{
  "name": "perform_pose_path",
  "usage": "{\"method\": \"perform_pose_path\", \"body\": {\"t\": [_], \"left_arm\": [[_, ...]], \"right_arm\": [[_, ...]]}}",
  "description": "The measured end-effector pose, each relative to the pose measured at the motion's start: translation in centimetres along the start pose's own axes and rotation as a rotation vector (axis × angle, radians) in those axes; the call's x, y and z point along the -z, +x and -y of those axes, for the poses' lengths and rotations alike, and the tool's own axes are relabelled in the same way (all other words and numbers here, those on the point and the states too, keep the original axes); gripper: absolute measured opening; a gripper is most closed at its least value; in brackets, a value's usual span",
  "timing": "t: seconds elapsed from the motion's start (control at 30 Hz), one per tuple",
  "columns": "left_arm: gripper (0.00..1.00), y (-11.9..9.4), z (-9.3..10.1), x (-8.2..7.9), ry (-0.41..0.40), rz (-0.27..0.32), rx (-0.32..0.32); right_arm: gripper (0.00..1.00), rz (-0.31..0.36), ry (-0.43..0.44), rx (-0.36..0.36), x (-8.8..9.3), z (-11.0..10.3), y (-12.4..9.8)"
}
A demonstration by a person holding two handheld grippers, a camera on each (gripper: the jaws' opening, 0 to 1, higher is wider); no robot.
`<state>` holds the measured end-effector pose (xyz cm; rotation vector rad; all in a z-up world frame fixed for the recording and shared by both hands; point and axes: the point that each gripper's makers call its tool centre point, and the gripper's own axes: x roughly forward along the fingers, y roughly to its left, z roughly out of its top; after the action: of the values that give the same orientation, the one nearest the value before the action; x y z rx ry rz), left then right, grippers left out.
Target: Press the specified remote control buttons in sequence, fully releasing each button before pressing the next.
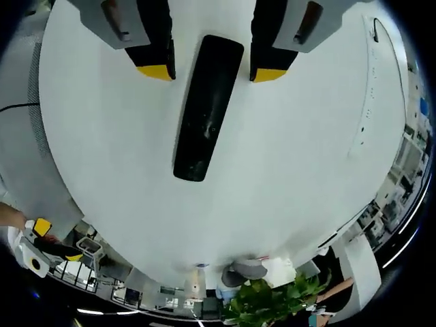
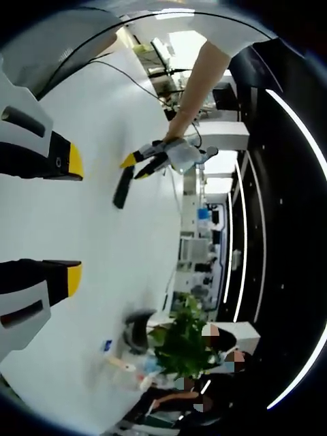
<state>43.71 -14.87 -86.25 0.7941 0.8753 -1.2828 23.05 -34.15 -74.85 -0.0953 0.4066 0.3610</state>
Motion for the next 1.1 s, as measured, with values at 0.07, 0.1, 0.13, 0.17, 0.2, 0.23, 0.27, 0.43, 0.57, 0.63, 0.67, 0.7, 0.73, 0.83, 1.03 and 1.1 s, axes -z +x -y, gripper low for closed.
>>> {"method": "perform_pose_path", "body": {"t": [0.07,0.1,0.13,0.17,0.2,0.23,0.27,0.43,0.57,0.63,0.67,0.7,0.73,0.83,1.03,1.1], "left_arm": [[0.40,0.0,0.0,0.0,0.004,-0.002,0.002],[0.37,0.0,0.1,0.0,0.003,-0.002,0.007],[0.34,0.0,0.1,-0.1,0.008,0.002,0.007],[0.31,0.0,0.2,-0.1,0.011,0.004,0.009],[0.30,0.0,0.3,-0.1,0.009,0.006,0.012],[0.30,0.0,0.2,-0.1,0.004,0.007,0.011],[0.29,0.0,0.2,-0.2,0.002,0.008,0.010],[0.25,0.1,0.4,-0.1,0.010,0.005,0.009],[0.25,0.0,0.7,0.0,0.016,0.002,0.010],[0.24,-0.1,1.0,0.1,0.017,-0.001,0.018],[0.24,-0.1,1.1,0.2,0.021,-0.002,0.018],[0.24,-0.1,1.2,0.2,0.019,-0.003,0.019],[0.24,-0.2,1.3,0.3,0.017,-0.003,0.020],[0.24,-0.2,1.7,0.4,0.024,-0.003,0.024],[0.24,-0.3,2.4,0.6,0.038,-0.016,0.028],[0.24,-0.3,2.7,0.7,0.044,-0.019,0.029]], "right_arm": [[0.43,0.000,0.002,-0.006,0.0,-0.1,0.0],[0.43,-0.001,0.001,-0.006,0.0,-0.1,0.0],[0.42,-0.001,-0.001,-0.006,0.0,-0.1,0.0],[0.42,-0.002,-0.001,-0.006,0.1,-0.1,0.0],[0.42,-0.004,-0.002,-0.007,0.1,-0.1,0.0],[0.42,-0.005,-0.006,-0.006,0.1,-0.1,0.0],[0.42,-0.006,-0.010,-0.005,0.1,-0.1,0.0],[0.41,-0.006,-0.007,-0.008,0.1,-0.1,0.0],[0.41,-0.006,-0.002,-0.008,0.1,-0.1,0.0],[0.41,-0.008,-0.001,-0.009,0.2,-0.1,0.0],[0.41,-0.009,-0.003,-0.010,0.2,-0.1,0.0],[0.40,-0.010,-0.003,-0.011,0.2,-0.1,0.0],[0.40,-0.010,-0.004,-0.011,0.2,-0.1,0.0],[0.40,-0.011,-0.004,-0.009,0.2,-0.1,0.0],[0.40,-0.010,-0.005,-0.008,0.2,-0.1,0.0],[0.40,-0.011,-0.007,-0.010,0.2,-0.2,0.1]]}}
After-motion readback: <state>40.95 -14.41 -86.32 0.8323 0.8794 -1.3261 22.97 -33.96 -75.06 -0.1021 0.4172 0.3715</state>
